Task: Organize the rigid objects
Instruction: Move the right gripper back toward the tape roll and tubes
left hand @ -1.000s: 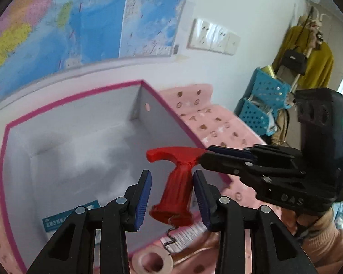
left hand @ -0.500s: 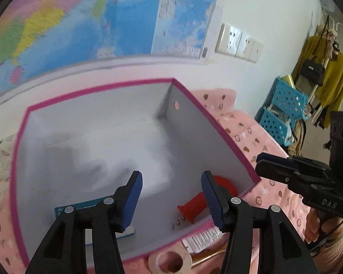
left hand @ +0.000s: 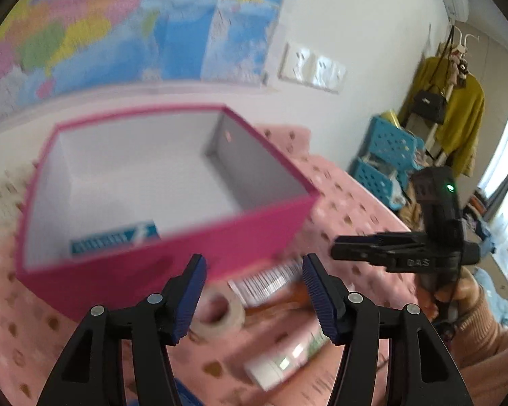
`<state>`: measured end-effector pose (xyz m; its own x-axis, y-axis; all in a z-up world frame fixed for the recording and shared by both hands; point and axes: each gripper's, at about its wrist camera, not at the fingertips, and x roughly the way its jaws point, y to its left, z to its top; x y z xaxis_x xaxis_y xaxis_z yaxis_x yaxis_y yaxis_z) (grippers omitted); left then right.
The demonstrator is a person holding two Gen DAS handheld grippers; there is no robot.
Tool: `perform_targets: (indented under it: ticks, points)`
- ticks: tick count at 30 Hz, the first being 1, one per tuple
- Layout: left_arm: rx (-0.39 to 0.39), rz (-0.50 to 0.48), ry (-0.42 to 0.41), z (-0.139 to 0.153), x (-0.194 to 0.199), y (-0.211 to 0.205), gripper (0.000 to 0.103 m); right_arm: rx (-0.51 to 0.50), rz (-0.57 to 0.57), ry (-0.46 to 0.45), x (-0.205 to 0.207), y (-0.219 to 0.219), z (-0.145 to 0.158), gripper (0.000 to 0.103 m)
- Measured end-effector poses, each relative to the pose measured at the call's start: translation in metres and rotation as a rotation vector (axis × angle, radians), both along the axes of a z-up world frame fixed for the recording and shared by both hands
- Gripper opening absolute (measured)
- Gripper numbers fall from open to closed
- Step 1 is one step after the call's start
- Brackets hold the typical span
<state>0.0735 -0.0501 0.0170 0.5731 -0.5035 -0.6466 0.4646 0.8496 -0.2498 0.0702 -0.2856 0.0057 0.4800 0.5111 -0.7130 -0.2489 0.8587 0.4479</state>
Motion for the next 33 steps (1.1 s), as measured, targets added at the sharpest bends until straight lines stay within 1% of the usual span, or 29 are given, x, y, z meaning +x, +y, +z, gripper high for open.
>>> perform_targets:
  ticks: [4, 6, 11, 15, 17, 20, 24, 28, 30, 33]
  points:
    - [0.034, -0.030, 0.058, -0.023, -0.003, -0.012, 0.060, -0.001, 0.004, 0.062, -0.003, 0.004, -0.021, 0.042]
    - [0.037, -0.049, 0.072, -0.028, -0.004, -0.017, 0.060, 0.004, 0.000, 0.076, -0.004, 0.003, -0.027, 0.042]
    - [0.032, -0.116, 0.110, -0.037, -0.004, -0.031, 0.060, 0.014, 0.009, 0.084, -0.008, 0.005, -0.030, 0.042]
    - [0.007, -0.163, 0.176, -0.050, 0.003, -0.039, 0.060, 0.007, 0.050, 0.082, -0.011, 0.013, -0.029, 0.042]
    - [0.004, -0.169, 0.204, -0.056, 0.006, -0.040, 0.060, 0.006, 0.067, 0.084, -0.013, 0.016, -0.030, 0.042]
    - [0.010, -0.145, 0.237, -0.065, 0.012, -0.038, 0.059, 0.004, 0.088, 0.087, -0.016, 0.018, -0.030, 0.042]
    - [-0.010, -0.109, 0.234, -0.064, 0.012, -0.029, 0.059, -0.007, 0.123, 0.085, -0.020, 0.022, -0.028, 0.042]
    - [-0.012, -0.056, 0.235, -0.065, 0.012, -0.016, 0.059, -0.010, 0.105, 0.104, -0.017, 0.019, -0.033, 0.042]
    - [-0.026, -0.040, 0.241, -0.065, 0.012, -0.009, 0.059, -0.003, 0.083, 0.118, -0.014, 0.014, -0.036, 0.042]
    - [-0.036, -0.028, 0.240, -0.065, 0.011, -0.003, 0.058, 0.037, 0.049, 0.129, -0.012, 0.006, -0.040, 0.042]
